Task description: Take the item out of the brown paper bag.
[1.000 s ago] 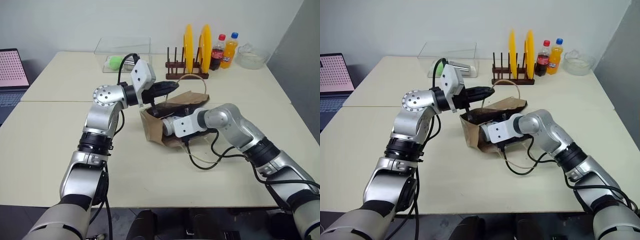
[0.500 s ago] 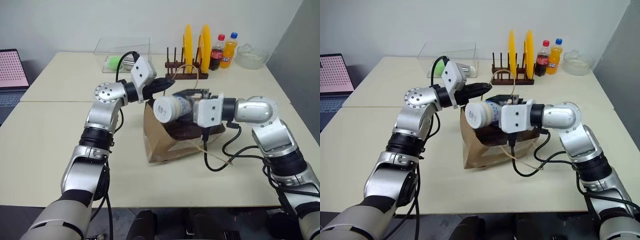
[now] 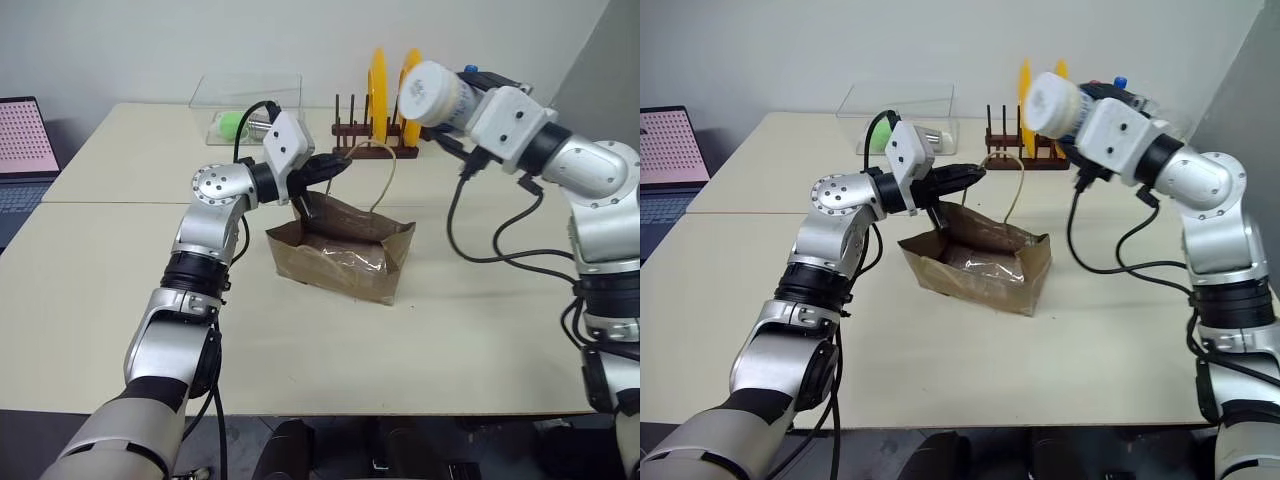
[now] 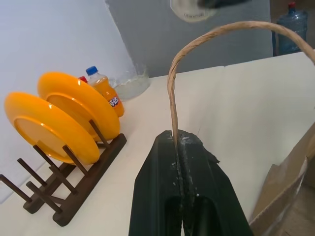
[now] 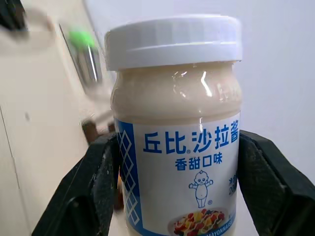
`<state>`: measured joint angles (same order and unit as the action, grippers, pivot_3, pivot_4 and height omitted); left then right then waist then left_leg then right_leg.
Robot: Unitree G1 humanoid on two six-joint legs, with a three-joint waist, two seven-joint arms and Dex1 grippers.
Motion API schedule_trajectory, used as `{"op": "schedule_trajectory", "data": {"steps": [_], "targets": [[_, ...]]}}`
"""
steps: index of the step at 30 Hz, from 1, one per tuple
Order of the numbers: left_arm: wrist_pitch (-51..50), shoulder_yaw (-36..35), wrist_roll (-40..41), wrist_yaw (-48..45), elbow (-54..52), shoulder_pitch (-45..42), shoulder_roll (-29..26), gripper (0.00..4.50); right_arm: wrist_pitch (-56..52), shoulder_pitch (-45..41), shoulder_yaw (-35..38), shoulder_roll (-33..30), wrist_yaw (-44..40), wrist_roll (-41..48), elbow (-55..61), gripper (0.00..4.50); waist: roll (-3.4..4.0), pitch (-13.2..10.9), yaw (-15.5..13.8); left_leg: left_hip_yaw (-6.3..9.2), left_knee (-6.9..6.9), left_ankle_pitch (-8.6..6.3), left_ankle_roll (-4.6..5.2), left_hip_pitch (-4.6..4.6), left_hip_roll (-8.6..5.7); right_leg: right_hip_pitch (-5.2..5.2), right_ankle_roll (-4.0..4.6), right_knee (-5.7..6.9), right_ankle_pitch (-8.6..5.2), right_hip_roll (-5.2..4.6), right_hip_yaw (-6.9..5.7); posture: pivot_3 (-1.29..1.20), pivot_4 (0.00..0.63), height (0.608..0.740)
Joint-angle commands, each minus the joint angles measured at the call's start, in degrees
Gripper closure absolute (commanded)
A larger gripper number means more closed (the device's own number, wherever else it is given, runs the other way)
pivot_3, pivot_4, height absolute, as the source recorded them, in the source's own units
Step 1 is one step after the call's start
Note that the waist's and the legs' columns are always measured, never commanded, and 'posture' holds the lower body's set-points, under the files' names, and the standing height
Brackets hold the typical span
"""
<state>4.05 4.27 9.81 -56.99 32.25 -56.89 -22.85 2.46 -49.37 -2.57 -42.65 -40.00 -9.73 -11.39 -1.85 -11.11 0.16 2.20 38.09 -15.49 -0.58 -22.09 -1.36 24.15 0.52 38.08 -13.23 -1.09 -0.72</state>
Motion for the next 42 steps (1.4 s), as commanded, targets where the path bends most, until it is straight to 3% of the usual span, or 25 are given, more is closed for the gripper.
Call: {"op": "schedule_trajectory", "data": {"steps": [1,12,18,22,26,30,34,39,42], "targets": [[1.5,-1.0,-0.4,0.3,-0.3,-2.2,-0.9,4.50,3.3,0.2,-1.3,-3.0,0.5,-3.2,-8.2,1.50,0.00,0.0,0.0,-0.03,0.00,0.00,0.01,0.00,0.01,0.00,0.00,0.00,0.00,0.00,0.00,0.00,0.150,0.740],[0.6,-1.4,-0.5,1.3,-3.0,-0.2,-1.7,4.50,11.2,-3.3,-13.5,-0.9,-4.5,-11.1,-34.5,1.50,0.01,0.0,0.9,-0.27,-0.02,0.01,0.01,0.06,0.08,0.03,0.00,0.05,0.00,0.01,0.12,0.00,0.150,0.740],[0.3,-1.4,-0.5,1.8,-4.1,0.3,-1.9,4.50,12.8,-4.9,-15.6,0.4,-8.0,-11.9,-40.7,1.50,0.01,0.0,1.3,-0.23,-0.01,0.02,-0.02,0.08,0.08,0.00,-0.01,0.06,0.01,0.01,0.11,0.00,0.150,0.740],[0.4,-1.4,-0.6,2.1,-4.2,0.4,-1.9,4.50,13.5,-5.6,-15.7,0.8,-8.7,-11.9,-42.2,0.13,0.01,0.0,1.3,-0.21,-0.01,0.04,-0.06,0.09,0.08,-0.01,-0.01,0.06,0.01,0.01,0.10,0.00,0.150,0.740],[0.4,-1.3,-0.6,2.3,-4.4,0.7,-1.9,4.50,14.3,-6.1,-15.3,0.7,-10.2,-11.3,-42.0,0.05,0.01,0.0,1.3,-0.24,0.00,0.04,-0.06,0.12,0.08,-0.02,-0.01,0.08,0.01,0.01,0.13,0.00,0.150,0.740],[0.3,-1.4,-0.5,2.5,-4.5,0.8,-1.8,4.50,15.3,-5.3,-13.9,-2.2,-14.6,-9.3,-35.5,0.05,0.02,0.0,1.3,-0.24,0.00,0.04,-0.06,0.12,0.08,-0.01,-0.01,0.09,0.01,0.01,0.13,0.00,0.150,0.740],[0.0,-1.4,-0.4,3.0,-4.5,1.1,-1.4,4.50,11.5,-0.5,-9.0,-6.2,-17.8,-3.9,-20.1,0.05,0.02,0.0,1.2,-0.19,-0.01,0.03,-0.05,0.09,0.08,0.00,-0.01,0.08,0.00,0.00,0.09,0.00,0.150,0.740],[0.2,-1.0,-0.7,3.5,-3.5,0.9,-0.7,4.50,-2.6,12.3,1.7,-10.8,-19.4,5.3,5.2,0.05,0.02,0.0,0.5,-0.11,0.01,0.01,-0.01,0.07,0.08,-0.02,-0.02,0.08,0.01,0.00,0.03,0.00,0.150,0.740],[0.6,-0.9,-1.0,3.7,-2.8,0.8,-0.3,4.50,-11.0,20.9,8.4,-10.5,-18.0,11.2,17.2,0.05,0.02,0.0,0.3,-0.08,0.03,0.01,-0.01,0.06,0.07,-0.04,-0.02,0.08,0.01,0.00,0.02,0.00,0.150,0.740]]}}
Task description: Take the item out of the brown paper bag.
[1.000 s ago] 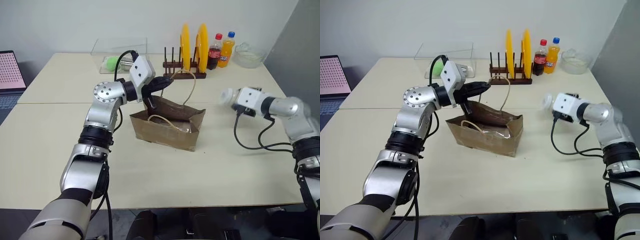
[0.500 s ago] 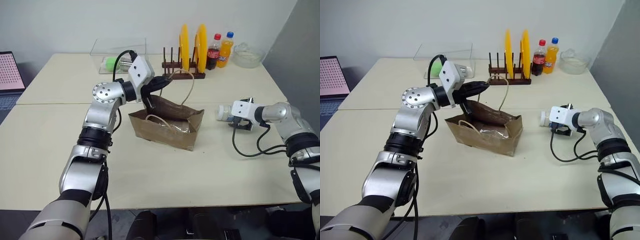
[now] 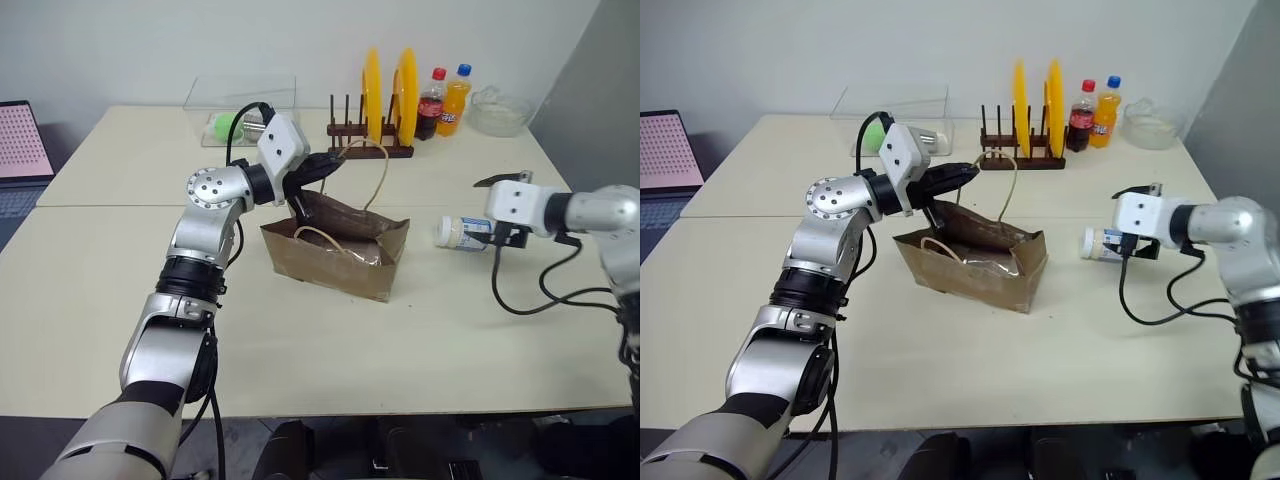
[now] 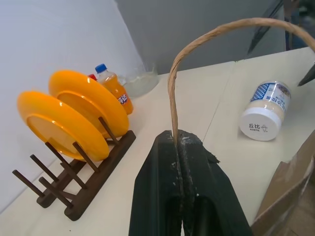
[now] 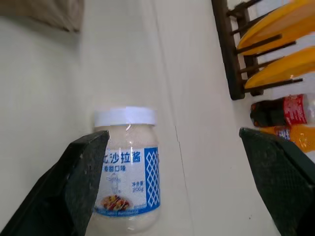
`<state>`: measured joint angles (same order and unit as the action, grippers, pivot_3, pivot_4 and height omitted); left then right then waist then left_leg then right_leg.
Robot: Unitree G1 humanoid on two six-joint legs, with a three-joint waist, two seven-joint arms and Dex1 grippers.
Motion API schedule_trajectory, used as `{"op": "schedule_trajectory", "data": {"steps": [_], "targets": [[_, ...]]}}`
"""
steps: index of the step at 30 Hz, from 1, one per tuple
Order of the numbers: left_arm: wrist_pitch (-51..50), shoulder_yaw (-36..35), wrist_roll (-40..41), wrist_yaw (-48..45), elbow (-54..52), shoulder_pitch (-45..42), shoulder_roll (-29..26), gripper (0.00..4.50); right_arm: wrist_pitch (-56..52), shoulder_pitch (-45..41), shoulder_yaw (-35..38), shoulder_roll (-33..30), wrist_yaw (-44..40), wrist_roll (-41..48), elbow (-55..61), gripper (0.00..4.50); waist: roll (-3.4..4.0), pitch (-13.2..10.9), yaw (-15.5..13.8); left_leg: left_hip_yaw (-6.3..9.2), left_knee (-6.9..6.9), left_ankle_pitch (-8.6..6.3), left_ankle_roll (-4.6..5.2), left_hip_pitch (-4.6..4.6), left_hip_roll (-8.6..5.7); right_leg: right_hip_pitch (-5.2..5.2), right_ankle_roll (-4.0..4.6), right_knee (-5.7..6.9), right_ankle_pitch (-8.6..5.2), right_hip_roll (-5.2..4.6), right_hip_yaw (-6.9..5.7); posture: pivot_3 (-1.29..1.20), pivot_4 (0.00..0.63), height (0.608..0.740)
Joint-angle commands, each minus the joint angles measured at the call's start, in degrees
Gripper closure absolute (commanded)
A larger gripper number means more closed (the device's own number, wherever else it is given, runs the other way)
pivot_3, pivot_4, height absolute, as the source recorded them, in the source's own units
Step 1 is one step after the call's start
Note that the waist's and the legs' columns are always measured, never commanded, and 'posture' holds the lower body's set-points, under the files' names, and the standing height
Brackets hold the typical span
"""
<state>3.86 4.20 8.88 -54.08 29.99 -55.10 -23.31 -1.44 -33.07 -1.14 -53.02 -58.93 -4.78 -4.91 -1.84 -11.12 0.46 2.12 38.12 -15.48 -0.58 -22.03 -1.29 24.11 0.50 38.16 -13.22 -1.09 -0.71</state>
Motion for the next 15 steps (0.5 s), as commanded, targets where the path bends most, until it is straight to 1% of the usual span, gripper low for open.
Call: {"op": "schedule_trajectory", "data": {"steps": [1,2,3,4,5,6,7,9,11,15], "targets": [[0.7,-0.8,0.2,0.4,-0.2,-1.1,0.3,4.50,-10.7,8.8,10.2,1.5,1.4,10.9,16.7,0.05,-0.01,0.0,-0.3,0.00,0.01,0.00,0.00,0.02,0.00,-0.01,0.00,0.01,0.00,0.00,0.00,0.00,0.150,0.740],[0.6,-0.9,0.3,0.1,0.0,-1.1,0.3,4.50,-13.6,11.8,12.3,2.8,2.0,14.2,21.2,0.05,-0.01,0.0,-0.4,0.06,0.01,-0.01,0.01,0.03,0.00,-0.05,-0.01,0.00,0.00,0.00,-0.03,0.00,0.150,0.740],[0.5,-0.7,0.4,-0.6,0.2,-1.0,0.3,4.50,-16.9,17.0,14.8,6.0,3.9,18.9,28.3,0.05,-0.01,0.0,-0.4,0.10,0.02,-0.01,0.01,0.05,0.01,-0.08,-0.01,0.00,0.00,0.01,-0.07,0.00,0.150,0.740],[0.1,-0.5,0.8,-1.7,0.4,-0.9,0.2,4.50,-19.5,22.2,15.7,9.7,6.9,22.7,35.7,0.05,-0.03,0.0,-0.5,0.10,-0.01,0.00,0.01,0.04,0.01,-0.06,-0.01,0.00,-0.01,0.01,-0.06,0.00,0.150,0.740],[-0.4,-0.4,0.8,-2.2,0.7,-0.8,0.1,4.50,-22.1,26.5,15.8,13.5,10.6,25.7,42.3,0.05,-0.03,0.0,-0.5,0.18,-0.03,0.00,0.00,0.05,0.03,-0.09,-0.02,0.01,-0.01,0.02,-0.13,0.00,0.150,0.740],[-0.9,-0.3,0.7,-2.8,1.0,-0.7,-0.1,4.50,-24.4,29.5,14.3,18.1,15.7,27.4,48.4,0.05,-0.02,0.0,-0.4,0.21,-0.02,0.00,-0.01,0.05,0.04,-0.07,-0.02,0.05,-0.01,0.03,-0.14,0.00,0.150,0.740],[-1.0,-0.4,0.6,-3.0,1.2,-0.7,-0.3,4.30,-25.7,31.3,12.2,21.4,19.6,27.0,52.3,0.02,-0.01,0.0,-0.3,0.22,-0.06,0.00,-0.01,0.02,0.04,-0.03,-0.02,0.06,-0.01,0.03,-0.15,0.00,0.150,0.740],[-1.1,-0.5,0.4,-3.1,1.5,-0.8,-0.4,3.89,-27.3,33.0,9.2,24.8,24.0,25.1,56.2,0.00,0.00,0.0,0.0,0.13,0.01,0.00,-0.02,0.05,-0.01,0.04,-0.03,0.28,-0.02,0.01,0.00,0.00,0.150,0.740],[-2.1,-0.7,0.6,-3.7,1.4,-0.9,-0.7,3.27,-27.7,33.4,6.4,26.4,26.8,23.0,57.1,0.00,-0.01,0.0,0.0,0.07,0.19,-0.01,0.00,0.13,-0.06,-0.02,-0.31,0.32,-0.18,-0.01,0.07,0.00,0.150,0.740],[-2.9,-1.1,1.0,-5.0,0.9,-1.1,-1.7,1.93,-26.3,31.2,2.4,28.0,30.1,20.3,54.8,0.00,-0.06,0.0,-0.1,0.11,0.31,0.00,0.01,0.16,-0.08,-0.08,-0.35,0.36,-0.18,0.01,0.02,0.00,0.150,0.740]]}}
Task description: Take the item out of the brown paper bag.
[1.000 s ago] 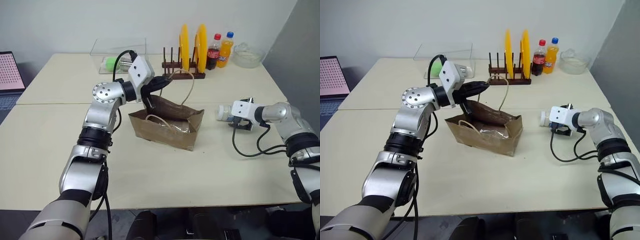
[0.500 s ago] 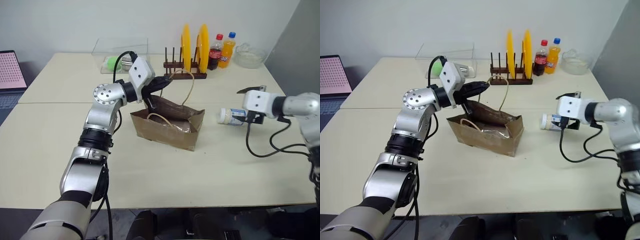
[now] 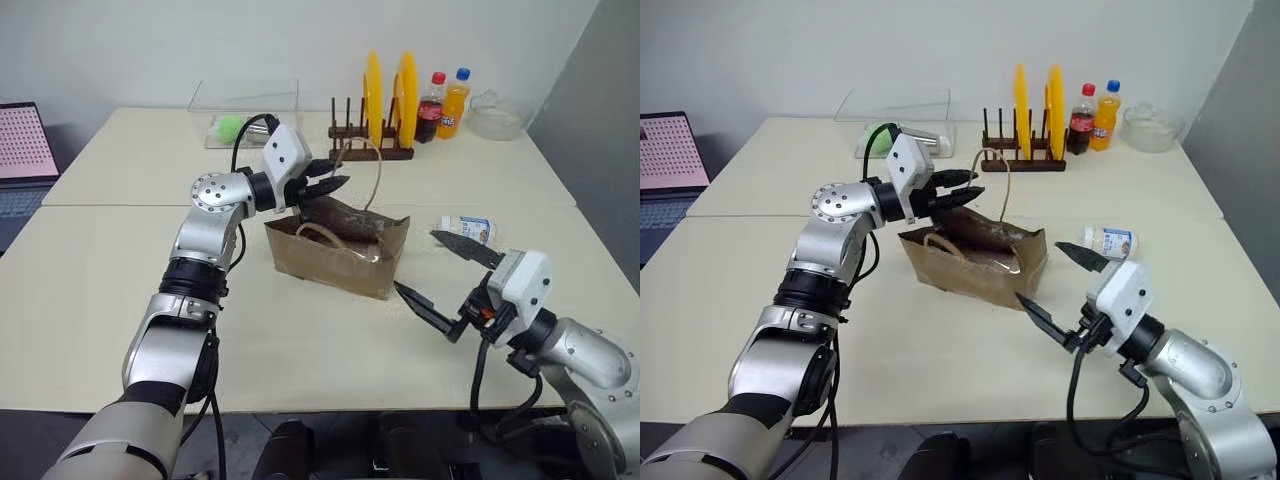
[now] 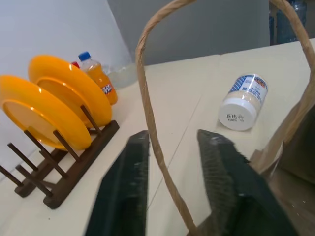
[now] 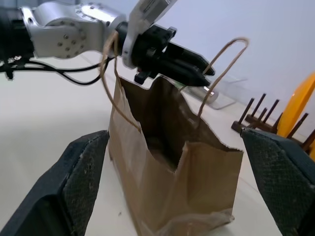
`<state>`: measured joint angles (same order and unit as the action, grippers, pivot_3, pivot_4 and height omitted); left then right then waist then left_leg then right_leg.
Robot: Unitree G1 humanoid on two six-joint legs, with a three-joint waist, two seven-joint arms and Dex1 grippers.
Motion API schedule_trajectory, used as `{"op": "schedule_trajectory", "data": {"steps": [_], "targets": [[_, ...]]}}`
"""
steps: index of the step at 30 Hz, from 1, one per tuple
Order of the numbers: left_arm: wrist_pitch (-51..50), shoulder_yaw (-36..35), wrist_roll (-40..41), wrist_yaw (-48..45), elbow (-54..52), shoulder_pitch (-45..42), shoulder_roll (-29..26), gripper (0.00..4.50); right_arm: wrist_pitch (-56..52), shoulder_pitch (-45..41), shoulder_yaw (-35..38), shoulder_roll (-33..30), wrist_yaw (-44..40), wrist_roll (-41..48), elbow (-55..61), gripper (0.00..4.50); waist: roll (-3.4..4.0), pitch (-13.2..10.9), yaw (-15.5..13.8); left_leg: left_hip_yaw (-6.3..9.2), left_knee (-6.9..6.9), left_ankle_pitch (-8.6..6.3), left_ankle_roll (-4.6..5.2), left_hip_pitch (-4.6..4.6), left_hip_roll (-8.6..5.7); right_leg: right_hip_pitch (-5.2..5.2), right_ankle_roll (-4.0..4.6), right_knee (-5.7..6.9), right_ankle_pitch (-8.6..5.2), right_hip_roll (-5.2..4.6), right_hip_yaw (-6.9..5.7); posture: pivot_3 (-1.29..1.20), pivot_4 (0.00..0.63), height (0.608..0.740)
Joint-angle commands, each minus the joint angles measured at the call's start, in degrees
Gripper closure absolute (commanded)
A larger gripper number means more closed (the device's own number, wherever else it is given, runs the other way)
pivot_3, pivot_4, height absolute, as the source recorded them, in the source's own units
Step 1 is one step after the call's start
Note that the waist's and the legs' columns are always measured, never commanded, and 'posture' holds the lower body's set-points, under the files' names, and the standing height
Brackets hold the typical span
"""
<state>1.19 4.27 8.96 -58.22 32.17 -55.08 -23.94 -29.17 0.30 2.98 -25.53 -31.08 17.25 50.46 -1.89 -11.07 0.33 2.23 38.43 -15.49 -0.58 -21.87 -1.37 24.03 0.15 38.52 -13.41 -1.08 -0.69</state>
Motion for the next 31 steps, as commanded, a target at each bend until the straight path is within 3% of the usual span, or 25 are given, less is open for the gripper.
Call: {"op": "schedule_trajectory", "data": {"steps": [1,6,9,13,17,21,25,31], "targets": [[-0.2,-1.8,1.0,-0.8,-1.5,-1.3,-1.9,1.60,2.0,-2.7,-2.4,0.6,2.4,-2.1,-1.5,0.00,0.00,0.0,0.1,0.00,0.00,0.00,0.00,0.00,0.01,0.01,0.00,0.02,0.00,0.02,0.01,0.00,0.150,0.740],[-2.2,-5.8,4.1,-0.7,-6.8,0.5,-6.0,0.03,4.3,-3.6,-3.1,0.0,1.7,-2.5,-4.2,0.00,0.00,0.0,0.1,0.02,-0.04,0.00,0.00,-0.03,0.04,0.10,0.02,0.11,0.00,0.04,-0.01,0.00,0.150,0.740],[-7.8,-8.7,7.7,0.3,-13.8,4.0,-8.0,0.03,5.6,-3.5,-2.3,-0.1,1.5,-2.2,-5.2,0.00,0.00,0.0,0.1,0.04,-0.12,0.00,0.00,-0.04,0.05,0.11,0.03,0.08,-0.01,0.03,-0.01,0.00,0.150,0.740],[-18.3,-16.9,12.7,12.1,-26.9,12.2,-7.8,0.03,8.0,-3.2,0.0,0.9,2.7,-2.1,-7.4,0.00,0.00,0.0,0.1,0.05,-0.14,-0.01,0.00,-0.01,0.04,0.08,0.03,0.05,-0.01,-0.01,0.01,0.00,0.150,0.740],[-25.5,-22.9,10.0,29.7,-43.8,30.8,-2.0,0.03,12.8,-1.2,2.1,3.5,7.0,-5.2,-10.4,0.00,0.05,0.1,0.1,0.04,-0.18,0.00,-0.01,0.08,0.04,0.03,0.03,0.06,-0.01,-0.04,0.04,0.00,0.150,0.740],[-22.5,-19.6,1.9,38.3,-54.0,46.2,2.5,0.03,16.3,0.9,3.5,6.8,10.2,-5.8,-14.0,0.00,-0.02,0.1,-0.3,0.06,-0.23,0.00,-0.02,0.06,0.05,0.07,0.04,0.04,0.00,-0.04,0.02,0.00,0.150,0.740],[-15.9,-14.8,-3.2,40.4,-56.6,56.0,4.8,0.03,16.7,3.3,4.6,9.0,10.0,-2.3,-16.1,0.00,-0.02,0.1,-0.7,0.06,-0.25,0.00,-0.02,0.09,0.04,0.02,0.04,0.00,-0.01,-0.04,0.02,0.00,0.150,0.740],[-10.7,-10.5,-2.0,38.8,-55.1,58.9,7.1,0.03,19.8,6.1,4.1,8.1,8.3,-3.2,-18.7,0.00,0.06,0.2,-0.7,0.02,-0.26,-0.01,0.01,0.10,0.05,-0.03,0.06,-0.10,-0.04,-0.02,0.00,0.00,0.150,0.740]]}}
